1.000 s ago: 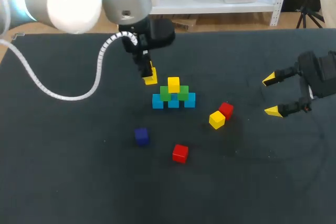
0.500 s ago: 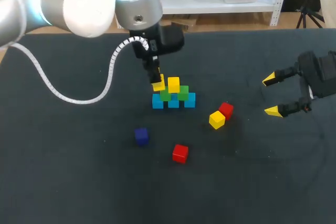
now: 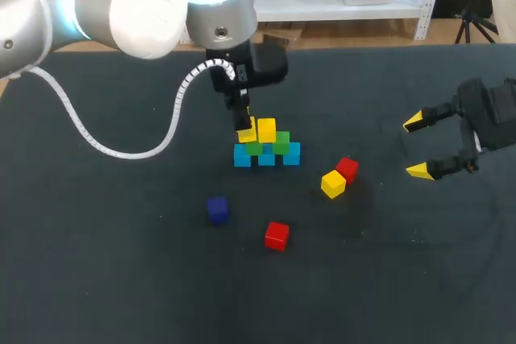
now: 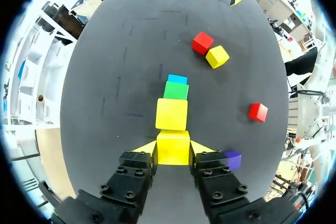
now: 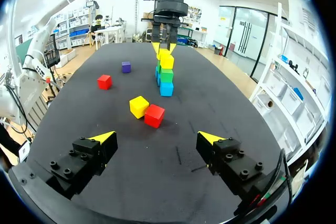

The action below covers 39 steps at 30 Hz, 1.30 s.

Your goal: Place the blue cubes, place green cubes on the blue cubes, place the yellow cubes on the green cubes, then place the red cubes on the yellow cubes, and place purple cube on the red cubes.

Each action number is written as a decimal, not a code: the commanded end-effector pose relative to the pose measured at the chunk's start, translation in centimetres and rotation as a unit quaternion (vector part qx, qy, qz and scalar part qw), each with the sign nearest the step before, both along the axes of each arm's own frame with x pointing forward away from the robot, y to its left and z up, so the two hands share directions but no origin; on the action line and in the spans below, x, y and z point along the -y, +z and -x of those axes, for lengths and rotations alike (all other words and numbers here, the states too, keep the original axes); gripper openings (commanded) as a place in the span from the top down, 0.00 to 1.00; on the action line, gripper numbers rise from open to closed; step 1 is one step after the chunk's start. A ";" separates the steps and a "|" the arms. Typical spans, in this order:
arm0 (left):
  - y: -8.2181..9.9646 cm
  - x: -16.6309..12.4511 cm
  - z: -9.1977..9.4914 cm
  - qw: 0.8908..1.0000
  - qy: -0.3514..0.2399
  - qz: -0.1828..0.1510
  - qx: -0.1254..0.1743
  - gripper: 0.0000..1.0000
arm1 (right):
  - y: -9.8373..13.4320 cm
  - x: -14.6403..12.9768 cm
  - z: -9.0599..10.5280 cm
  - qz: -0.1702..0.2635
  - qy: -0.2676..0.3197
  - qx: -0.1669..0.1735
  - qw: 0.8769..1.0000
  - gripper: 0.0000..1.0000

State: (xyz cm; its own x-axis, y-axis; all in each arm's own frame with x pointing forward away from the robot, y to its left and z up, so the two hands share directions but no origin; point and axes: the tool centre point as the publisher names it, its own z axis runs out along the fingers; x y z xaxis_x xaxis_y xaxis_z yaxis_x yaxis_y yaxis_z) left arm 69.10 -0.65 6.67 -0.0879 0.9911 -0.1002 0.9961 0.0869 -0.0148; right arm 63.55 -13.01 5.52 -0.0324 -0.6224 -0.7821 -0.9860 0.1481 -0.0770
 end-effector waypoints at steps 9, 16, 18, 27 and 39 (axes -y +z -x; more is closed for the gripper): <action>-0.2 0.2 -0.7 1.000 -0.003 -0.002 -0.004 1.00 | -0.1 0.0 0.0 -0.001 0.000 0.001 1.000 0.00; -0.3 0.1 -0.7 1.000 -0.006 -0.003 -0.006 1.00 | -0.1 0.0 0.0 -0.001 0.000 0.001 1.000 0.00; -0.3 0.1 -0.7 1.000 -0.007 -0.003 -0.007 1.00 | -0.1 0.0 0.0 -0.001 0.000 0.001 1.000 0.00; -0.4 0.2 -0.8 1.000 -0.010 -0.002 -0.008 1.00 | -0.1 0.0 0.0 -0.001 0.000 0.001 1.000 0.00; -0.6 0.2 -0.9 1.000 -0.013 -0.005 -0.011 1.00 | -0.1 0.0 0.0 -0.001 0.000 0.001 1.000 0.00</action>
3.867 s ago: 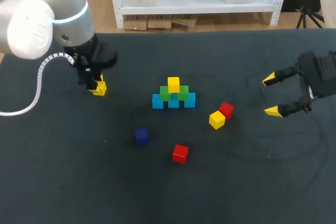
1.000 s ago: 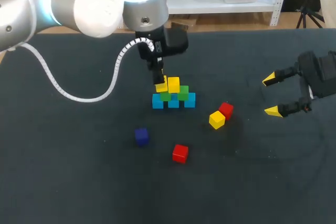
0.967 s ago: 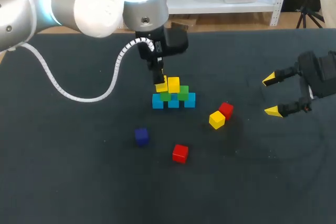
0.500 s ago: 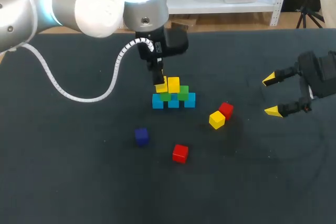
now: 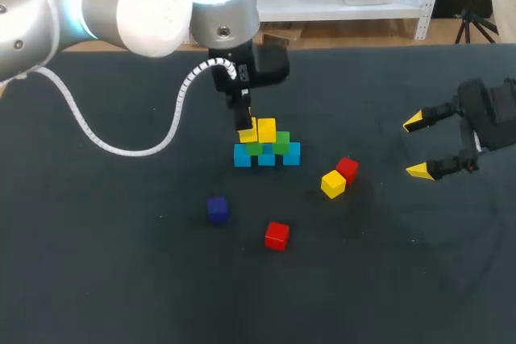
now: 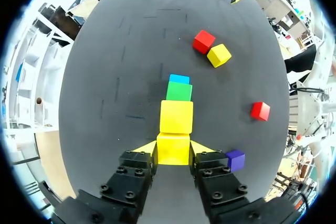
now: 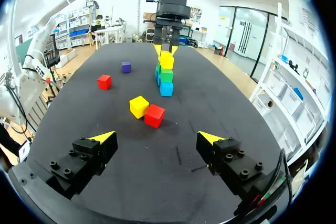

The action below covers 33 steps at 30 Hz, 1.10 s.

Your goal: Place the blue cubes, place green cubes on the blue cubes, place the yellow cubes on the green cubes, then place the red cubes on the yellow cubes, and place purple cube on the red cubes.

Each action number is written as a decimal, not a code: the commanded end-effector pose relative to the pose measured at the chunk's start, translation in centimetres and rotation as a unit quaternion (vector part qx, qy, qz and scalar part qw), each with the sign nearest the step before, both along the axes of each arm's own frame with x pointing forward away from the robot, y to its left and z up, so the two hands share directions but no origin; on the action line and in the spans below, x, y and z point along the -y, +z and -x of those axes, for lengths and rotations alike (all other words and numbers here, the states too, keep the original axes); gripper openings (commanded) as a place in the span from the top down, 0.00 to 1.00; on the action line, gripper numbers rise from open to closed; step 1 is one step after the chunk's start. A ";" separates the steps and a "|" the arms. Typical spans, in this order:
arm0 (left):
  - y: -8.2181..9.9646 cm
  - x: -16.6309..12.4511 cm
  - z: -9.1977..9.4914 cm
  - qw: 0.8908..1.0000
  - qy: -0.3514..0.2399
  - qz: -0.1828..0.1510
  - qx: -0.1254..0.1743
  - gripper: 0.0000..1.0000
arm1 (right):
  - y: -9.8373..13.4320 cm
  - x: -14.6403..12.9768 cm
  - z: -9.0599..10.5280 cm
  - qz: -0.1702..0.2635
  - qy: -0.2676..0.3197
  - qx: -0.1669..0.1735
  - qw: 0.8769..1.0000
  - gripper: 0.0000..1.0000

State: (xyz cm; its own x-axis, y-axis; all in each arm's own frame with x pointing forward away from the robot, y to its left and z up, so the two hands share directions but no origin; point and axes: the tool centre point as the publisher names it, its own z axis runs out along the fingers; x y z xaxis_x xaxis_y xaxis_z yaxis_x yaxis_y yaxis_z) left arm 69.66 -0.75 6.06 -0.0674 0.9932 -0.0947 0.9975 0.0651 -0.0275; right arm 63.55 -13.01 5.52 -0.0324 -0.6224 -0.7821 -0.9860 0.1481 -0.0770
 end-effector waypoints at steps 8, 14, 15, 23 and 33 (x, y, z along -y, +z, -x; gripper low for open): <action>-0.1 0.1 -0.4 1.000 -0.001 -0.005 -0.005 1.00 | -0.1 0.0 0.0 -0.001 0.000 0.001 1.000 0.00; -0.1 0.1 -0.5 1.000 0.000 -0.007 -0.004 1.00 | -0.1 0.0 0.0 -0.001 0.000 0.001 1.000 0.00; -0.1 0.1 -0.5 1.000 0.000 -0.007 -0.004 1.00 | -0.1 0.0 0.0 -0.001 0.000 0.001 1.000 0.00; -0.1 0.2 -0.5 1.000 -0.001 -0.009 -0.004 0.60 | -0.1 0.0 0.0 -0.001 0.000 0.001 1.000 0.00; -0.1 0.1 -0.6 1.000 -0.001 -0.009 -0.003 0.50 | -0.1 0.0 0.0 -0.001 0.000 0.001 1.000 0.00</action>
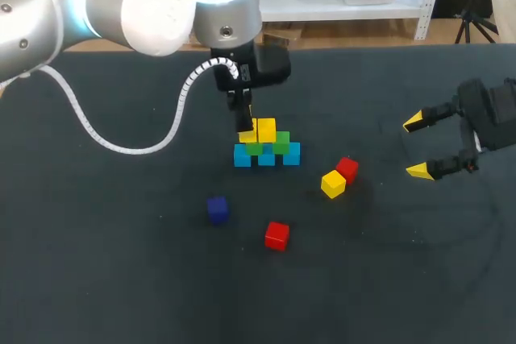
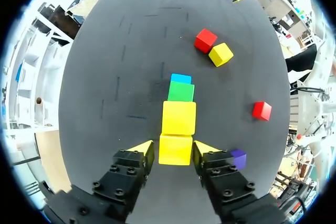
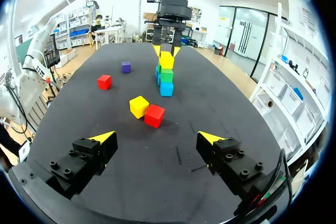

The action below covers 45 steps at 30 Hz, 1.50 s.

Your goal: Place the blue cubes, place green cubes on the blue cubes, place the yellow cubes on the green cubes, then place the red cubes on the yellow cubes, and place purple cube on the red cubes.

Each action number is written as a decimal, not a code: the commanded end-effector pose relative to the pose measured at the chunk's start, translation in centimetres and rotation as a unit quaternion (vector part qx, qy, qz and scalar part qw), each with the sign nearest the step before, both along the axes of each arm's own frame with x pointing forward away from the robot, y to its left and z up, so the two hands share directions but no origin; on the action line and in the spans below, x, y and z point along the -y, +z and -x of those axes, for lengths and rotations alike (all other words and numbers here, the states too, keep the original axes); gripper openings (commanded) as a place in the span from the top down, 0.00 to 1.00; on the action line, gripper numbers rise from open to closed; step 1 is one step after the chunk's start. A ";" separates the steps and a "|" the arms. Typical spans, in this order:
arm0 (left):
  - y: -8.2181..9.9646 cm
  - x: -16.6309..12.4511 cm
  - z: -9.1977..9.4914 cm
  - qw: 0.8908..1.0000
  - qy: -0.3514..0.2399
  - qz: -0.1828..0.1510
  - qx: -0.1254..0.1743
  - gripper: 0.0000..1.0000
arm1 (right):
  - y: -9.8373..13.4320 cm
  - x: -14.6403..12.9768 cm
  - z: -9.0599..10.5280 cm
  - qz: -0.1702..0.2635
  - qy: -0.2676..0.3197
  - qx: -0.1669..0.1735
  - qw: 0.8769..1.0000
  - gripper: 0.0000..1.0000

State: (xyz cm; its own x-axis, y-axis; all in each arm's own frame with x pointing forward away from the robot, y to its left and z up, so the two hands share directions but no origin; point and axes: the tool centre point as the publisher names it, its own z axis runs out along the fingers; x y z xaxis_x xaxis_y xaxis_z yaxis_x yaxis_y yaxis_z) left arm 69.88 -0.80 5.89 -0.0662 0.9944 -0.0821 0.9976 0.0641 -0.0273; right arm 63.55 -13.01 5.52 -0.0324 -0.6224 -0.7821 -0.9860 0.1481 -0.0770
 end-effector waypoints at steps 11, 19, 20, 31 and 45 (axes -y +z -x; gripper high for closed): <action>2.8 -0.7 0.3 1.000 -0.007 0.017 0.019 0.24 | -0.1 0.0 0.0 -0.001 0.000 0.001 1.000 0.00; 4.0 -3.1 1.4 0.999 0.001 0.024 0.029 0.62 | -0.1 0.0 0.0 -0.001 0.000 0.001 1.000 0.00; 3.9 -3.3 1.5 0.999 0.002 0.024 0.028 0.70 | -0.1 0.0 0.0 -0.001 0.000 0.001 1.000 0.00; 1.4 -3.8 1.3 1.000 0.006 0.015 0.008 1.00 | -0.1 0.0 0.0 -0.001 0.000 0.001 1.000 0.00; 0.2 -2.6 0.7 1.000 0.000 0.019 -0.004 1.00 | -0.1 0.0 0.0 -0.001 0.000 0.001 1.000 0.00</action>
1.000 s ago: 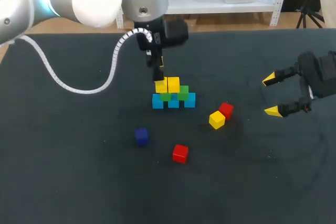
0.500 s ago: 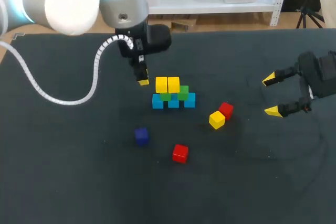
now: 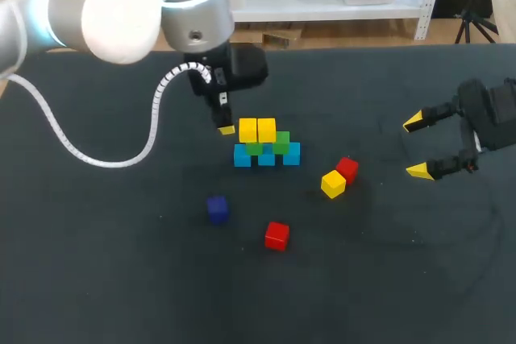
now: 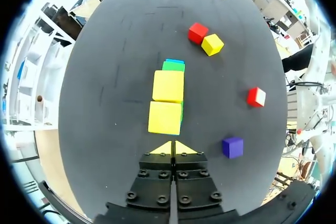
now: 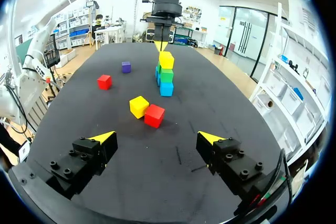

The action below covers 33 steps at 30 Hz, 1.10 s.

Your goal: Place the blue cubes, place green cubes on the blue cubes, place the yellow cubes on the green cubes, then place the red cubes on the yellow cubes, and place purple cube on the red cubes.

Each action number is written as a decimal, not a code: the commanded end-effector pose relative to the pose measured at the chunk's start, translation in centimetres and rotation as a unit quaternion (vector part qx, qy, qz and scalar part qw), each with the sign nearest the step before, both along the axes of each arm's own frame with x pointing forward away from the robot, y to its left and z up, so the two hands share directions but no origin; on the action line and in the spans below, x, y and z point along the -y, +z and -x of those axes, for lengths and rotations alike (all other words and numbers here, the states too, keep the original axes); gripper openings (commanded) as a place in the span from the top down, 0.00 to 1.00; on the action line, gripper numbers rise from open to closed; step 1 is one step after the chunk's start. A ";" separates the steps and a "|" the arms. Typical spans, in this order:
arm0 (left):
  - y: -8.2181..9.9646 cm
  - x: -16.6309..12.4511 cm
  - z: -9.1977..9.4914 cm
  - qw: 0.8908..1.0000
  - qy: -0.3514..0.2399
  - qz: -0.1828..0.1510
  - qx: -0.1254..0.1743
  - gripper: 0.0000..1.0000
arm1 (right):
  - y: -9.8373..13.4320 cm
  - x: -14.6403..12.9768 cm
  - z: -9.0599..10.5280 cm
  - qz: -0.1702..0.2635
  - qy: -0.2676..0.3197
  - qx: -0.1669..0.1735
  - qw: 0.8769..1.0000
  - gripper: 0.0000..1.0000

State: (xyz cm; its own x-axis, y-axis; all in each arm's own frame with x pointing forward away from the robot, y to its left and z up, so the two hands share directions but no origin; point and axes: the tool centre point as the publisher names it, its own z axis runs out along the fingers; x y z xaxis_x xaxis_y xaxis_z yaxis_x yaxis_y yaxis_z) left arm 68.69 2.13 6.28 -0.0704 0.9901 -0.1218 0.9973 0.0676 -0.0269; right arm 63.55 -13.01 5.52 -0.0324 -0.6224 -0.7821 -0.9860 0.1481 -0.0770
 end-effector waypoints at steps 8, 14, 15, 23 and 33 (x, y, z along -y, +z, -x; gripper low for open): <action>-0.2 0.5 -0.4 1.000 -0.005 0.001 -0.008 1.00 | -0.1 0.0 0.0 -0.001 0.000 0.001 1.000 0.00; -0.3 0.6 -0.5 1.000 -0.005 0.001 -0.008 1.00 | -0.1 0.0 0.0 -0.001 0.000 0.001 1.000 0.00; -0.2 0.7 -0.5 1.000 -0.005 0.001 -0.008 1.00 | -0.1 0.0 0.0 -0.001 0.000 0.001 1.000 0.00; -0.2 0.9 -0.6 1.000 -0.008 0.002 -0.007 1.00 | -0.1 0.0 0.0 -0.001 0.000 0.001 1.000 0.00; -0.4 0.4 -0.6 1.000 -0.004 -0.002 -0.009 1.00 | -0.1 0.0 0.0 -0.001 0.000 0.001 1.000 0.00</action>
